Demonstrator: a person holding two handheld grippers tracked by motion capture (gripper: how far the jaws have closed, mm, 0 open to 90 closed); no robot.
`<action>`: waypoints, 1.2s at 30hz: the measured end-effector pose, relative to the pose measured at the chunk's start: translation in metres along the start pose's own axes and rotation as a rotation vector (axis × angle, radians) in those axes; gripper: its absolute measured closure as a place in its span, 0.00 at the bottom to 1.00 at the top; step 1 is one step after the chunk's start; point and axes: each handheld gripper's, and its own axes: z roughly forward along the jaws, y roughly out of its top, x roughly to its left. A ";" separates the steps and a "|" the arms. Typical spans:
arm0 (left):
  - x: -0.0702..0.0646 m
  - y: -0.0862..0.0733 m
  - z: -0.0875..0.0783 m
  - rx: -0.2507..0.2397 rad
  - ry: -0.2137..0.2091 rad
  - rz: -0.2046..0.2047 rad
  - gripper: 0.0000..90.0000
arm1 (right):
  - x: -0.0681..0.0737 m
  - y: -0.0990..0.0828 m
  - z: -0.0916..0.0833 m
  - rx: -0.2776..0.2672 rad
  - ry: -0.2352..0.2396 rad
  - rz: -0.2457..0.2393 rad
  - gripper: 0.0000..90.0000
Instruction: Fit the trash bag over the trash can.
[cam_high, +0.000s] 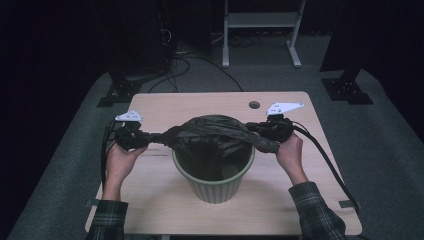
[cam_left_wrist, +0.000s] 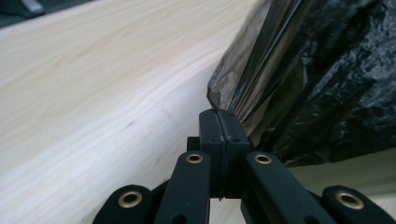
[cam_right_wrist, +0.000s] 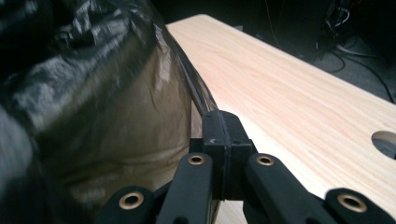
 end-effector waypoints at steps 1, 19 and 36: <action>0.002 -0.003 0.000 -0.001 -0.003 -0.009 1.00 | -0.001 -0.002 0.003 0.016 -0.005 0.002 1.00; 0.000 -0.001 -0.012 -0.058 -0.052 0.005 1.00 | -0.005 0.015 -0.071 -0.146 -0.034 -0.006 0.73; -0.005 0.008 -0.009 -0.046 -0.059 0.021 1.00 | 0.032 0.043 -0.094 -0.207 0.155 -0.119 0.58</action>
